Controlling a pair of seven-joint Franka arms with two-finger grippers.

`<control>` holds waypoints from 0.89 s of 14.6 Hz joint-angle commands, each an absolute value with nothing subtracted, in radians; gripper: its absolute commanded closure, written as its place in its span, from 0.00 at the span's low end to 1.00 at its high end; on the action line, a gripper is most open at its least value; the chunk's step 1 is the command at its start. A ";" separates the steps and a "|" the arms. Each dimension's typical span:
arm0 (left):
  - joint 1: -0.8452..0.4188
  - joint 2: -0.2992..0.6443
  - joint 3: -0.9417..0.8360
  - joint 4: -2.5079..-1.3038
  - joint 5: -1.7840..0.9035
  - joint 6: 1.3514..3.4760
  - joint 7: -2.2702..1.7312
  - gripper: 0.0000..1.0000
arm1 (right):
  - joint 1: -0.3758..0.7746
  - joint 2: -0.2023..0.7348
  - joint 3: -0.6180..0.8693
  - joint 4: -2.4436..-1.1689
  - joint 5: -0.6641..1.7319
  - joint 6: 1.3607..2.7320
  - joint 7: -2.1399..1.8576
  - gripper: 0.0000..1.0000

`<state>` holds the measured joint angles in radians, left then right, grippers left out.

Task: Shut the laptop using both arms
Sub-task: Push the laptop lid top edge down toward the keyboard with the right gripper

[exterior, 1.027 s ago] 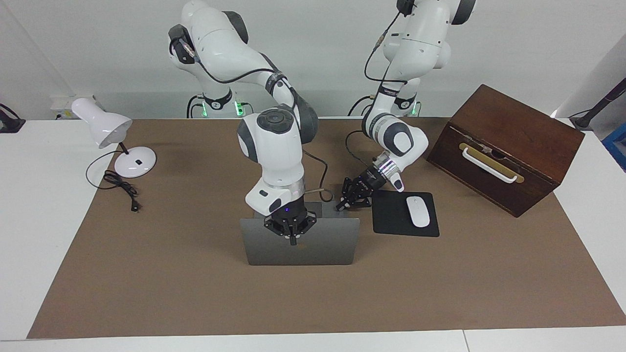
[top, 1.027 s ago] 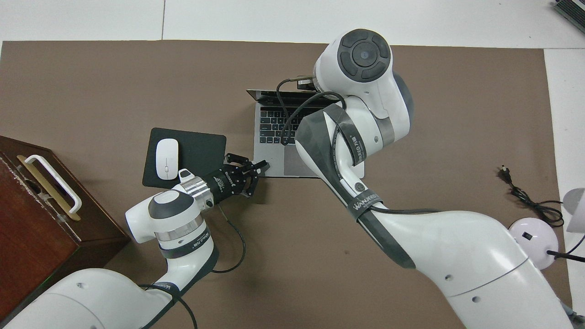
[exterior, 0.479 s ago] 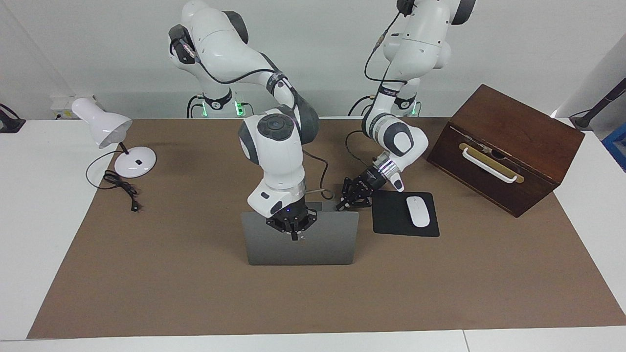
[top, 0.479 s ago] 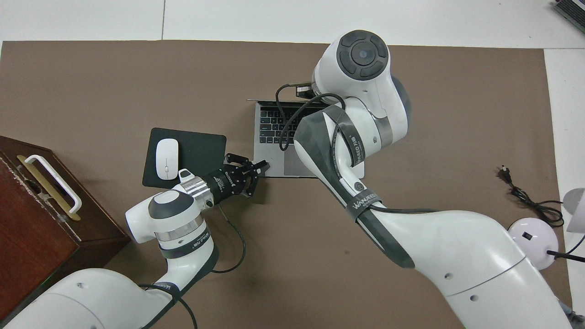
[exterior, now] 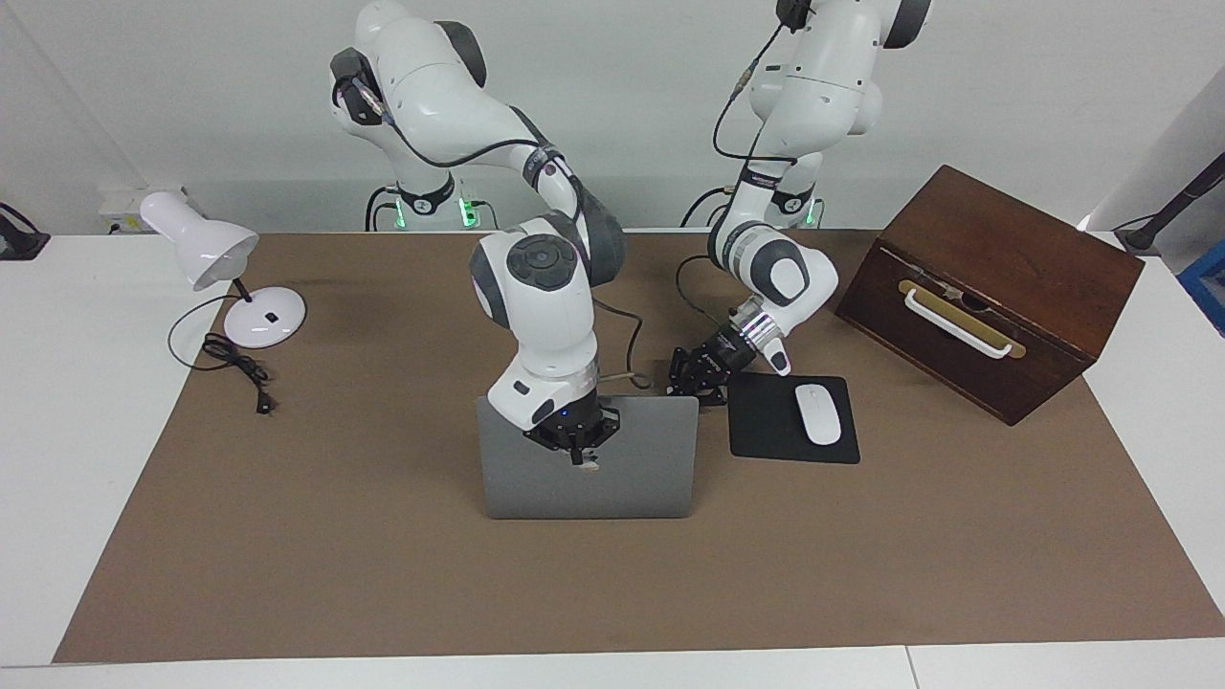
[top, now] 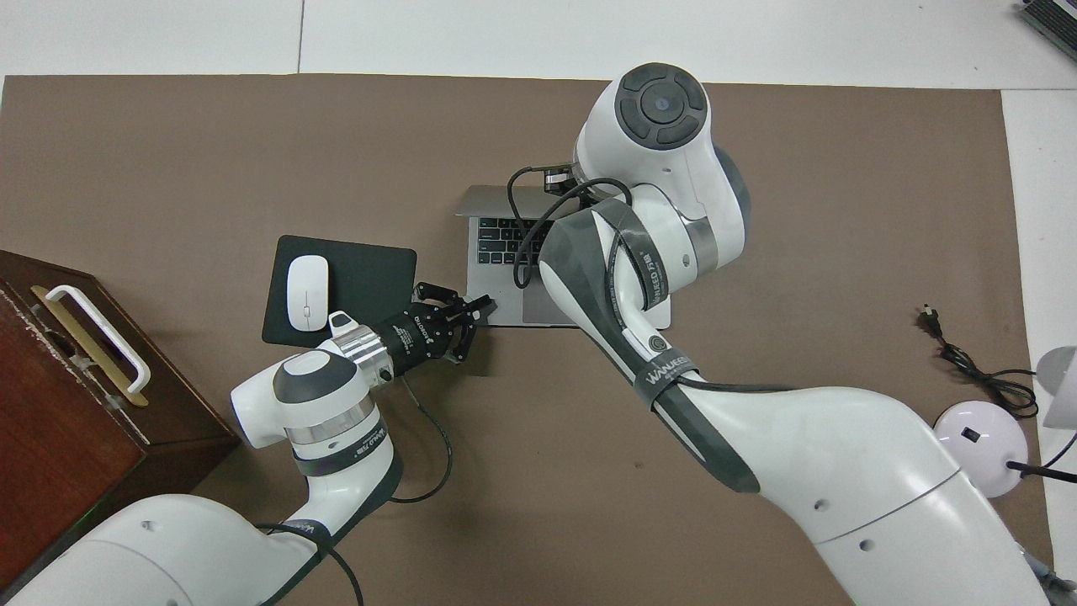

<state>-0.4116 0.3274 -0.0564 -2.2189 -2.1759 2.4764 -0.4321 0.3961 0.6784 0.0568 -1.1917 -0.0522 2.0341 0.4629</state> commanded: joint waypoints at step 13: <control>-0.400 0.373 -0.054 -2.201 -2.200 2.477 -0.399 1.00 | 0.388 0.652 0.072 -1.308 0.000 2.025 0.472 1.00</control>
<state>-0.4116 0.3274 -0.0564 -2.2189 -2.1766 2.4763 -0.4321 0.3991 0.6777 0.0620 -1.2689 -0.0202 2.0310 0.4629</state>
